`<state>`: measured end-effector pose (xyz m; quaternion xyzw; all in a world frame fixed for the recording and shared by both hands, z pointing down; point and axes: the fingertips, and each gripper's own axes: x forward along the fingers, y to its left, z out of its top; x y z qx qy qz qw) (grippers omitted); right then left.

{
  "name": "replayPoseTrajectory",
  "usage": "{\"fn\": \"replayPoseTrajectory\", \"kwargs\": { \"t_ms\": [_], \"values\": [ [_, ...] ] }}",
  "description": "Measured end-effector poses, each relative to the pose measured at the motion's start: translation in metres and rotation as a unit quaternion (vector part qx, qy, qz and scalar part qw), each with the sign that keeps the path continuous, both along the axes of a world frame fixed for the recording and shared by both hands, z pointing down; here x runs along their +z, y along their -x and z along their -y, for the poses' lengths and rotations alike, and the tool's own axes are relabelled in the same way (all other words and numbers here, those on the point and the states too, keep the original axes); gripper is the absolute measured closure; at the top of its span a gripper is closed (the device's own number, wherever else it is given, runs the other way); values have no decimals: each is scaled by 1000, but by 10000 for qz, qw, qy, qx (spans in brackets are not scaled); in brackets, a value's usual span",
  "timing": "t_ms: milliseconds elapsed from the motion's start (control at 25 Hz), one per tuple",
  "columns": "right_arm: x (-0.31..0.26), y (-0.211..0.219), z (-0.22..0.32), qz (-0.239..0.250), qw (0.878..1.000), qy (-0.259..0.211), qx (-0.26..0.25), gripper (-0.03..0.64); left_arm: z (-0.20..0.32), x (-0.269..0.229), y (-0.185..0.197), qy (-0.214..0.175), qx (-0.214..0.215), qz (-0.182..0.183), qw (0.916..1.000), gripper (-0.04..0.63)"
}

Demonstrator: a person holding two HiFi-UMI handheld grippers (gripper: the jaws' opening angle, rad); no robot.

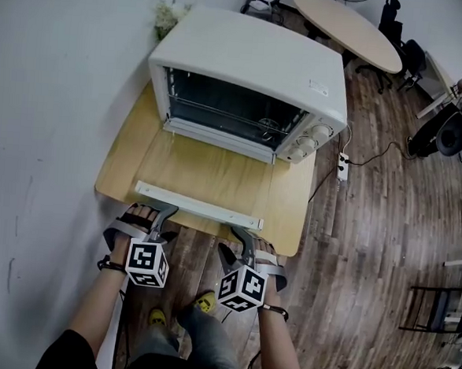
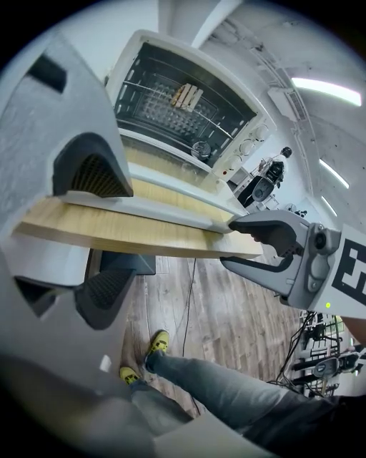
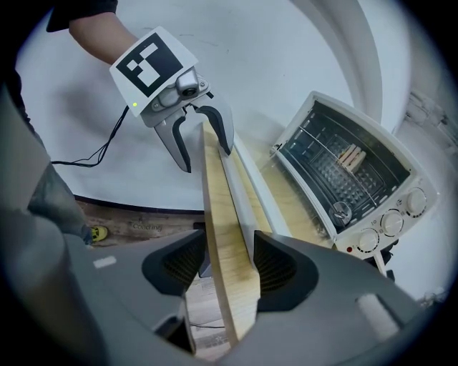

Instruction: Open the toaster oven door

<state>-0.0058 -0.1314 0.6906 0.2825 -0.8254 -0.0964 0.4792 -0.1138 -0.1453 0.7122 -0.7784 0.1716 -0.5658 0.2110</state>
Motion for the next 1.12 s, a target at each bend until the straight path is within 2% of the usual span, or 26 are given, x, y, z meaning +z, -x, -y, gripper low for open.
{"fn": "replayPoseTrajectory", "kwargs": {
  "t_ms": [280, 480, 640, 840, 1000, 1120],
  "values": [
    [-21, -5, -4, 618, 9969, 62, 478, 413, -16, -14, -10, 394, -367, -742, 9958, 322],
    [-46, -7, -6, 1043, 9917, 76, 749, 449, -19, -39, -12, 445, -740, -1322, 9875, 388],
    [-65, -11, -4, 1380, 9853, 92, 1003, 465, -17, -59, -13, 459, -1142, -1724, 9773, 446],
    [-83, -21, 1, 1617, 9791, 13, 1237, 506, -15, -75, -16, 463, -1410, -1940, 9697, 460],
    [-100, -32, 2, 1713, 9757, -71, 1364, 531, -13, -95, -15, 460, -1803, -2226, 9570, 489],
    [-115, -40, 0, 1829, 9717, -148, 1487, 552, -13, -109, -15, 352, -1920, -2285, 9538, 512]
  ]
}}
